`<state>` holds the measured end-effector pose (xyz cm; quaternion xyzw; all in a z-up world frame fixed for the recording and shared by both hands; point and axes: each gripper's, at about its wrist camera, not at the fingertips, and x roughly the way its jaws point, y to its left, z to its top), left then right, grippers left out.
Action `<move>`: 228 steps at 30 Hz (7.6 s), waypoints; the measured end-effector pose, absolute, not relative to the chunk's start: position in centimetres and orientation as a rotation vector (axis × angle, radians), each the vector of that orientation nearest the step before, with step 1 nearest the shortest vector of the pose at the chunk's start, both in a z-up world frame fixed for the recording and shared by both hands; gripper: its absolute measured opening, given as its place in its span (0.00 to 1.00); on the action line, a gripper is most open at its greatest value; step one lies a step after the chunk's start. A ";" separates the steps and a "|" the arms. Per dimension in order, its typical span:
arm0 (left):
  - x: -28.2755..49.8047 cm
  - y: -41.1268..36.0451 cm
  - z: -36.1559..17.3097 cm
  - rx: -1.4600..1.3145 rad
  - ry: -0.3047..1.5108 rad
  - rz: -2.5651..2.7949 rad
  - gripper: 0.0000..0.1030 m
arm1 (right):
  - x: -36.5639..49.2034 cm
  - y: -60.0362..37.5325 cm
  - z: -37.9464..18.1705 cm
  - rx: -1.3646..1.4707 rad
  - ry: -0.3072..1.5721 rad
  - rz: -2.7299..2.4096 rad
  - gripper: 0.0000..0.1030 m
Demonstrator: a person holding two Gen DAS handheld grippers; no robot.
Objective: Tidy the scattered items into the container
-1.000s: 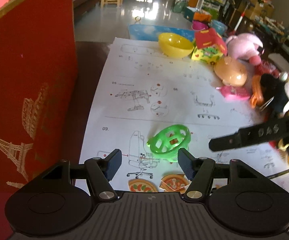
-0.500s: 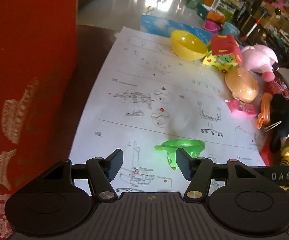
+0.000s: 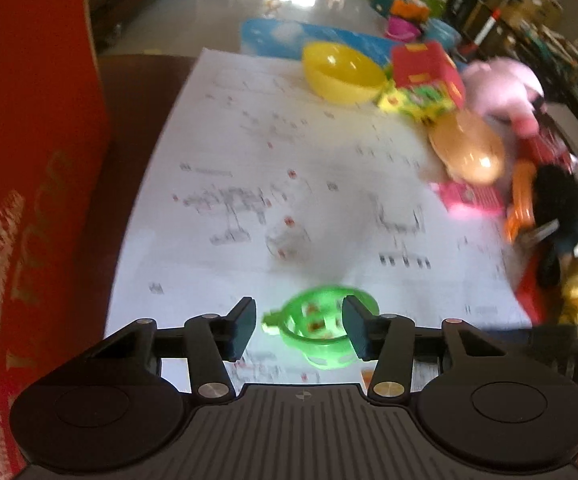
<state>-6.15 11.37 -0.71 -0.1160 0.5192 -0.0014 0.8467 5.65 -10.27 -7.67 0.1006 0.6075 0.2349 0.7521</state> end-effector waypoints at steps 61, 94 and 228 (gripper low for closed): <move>-11.7 7.5 -2.8 -0.011 1.054 -0.066 0.41 | 2.7 -5.7 -8.6 -0.023 1.214 0.595 0.23; -11.4 7.5 -3.3 -0.029 1.051 -0.099 0.22 | 1.4 -5.9 -8.0 -0.023 1.171 0.625 0.11; -6.9 9.5 8.9 -0.008 0.843 0.174 0.86 | 7.5 -5.0 3.5 0.125 0.937 0.654 0.84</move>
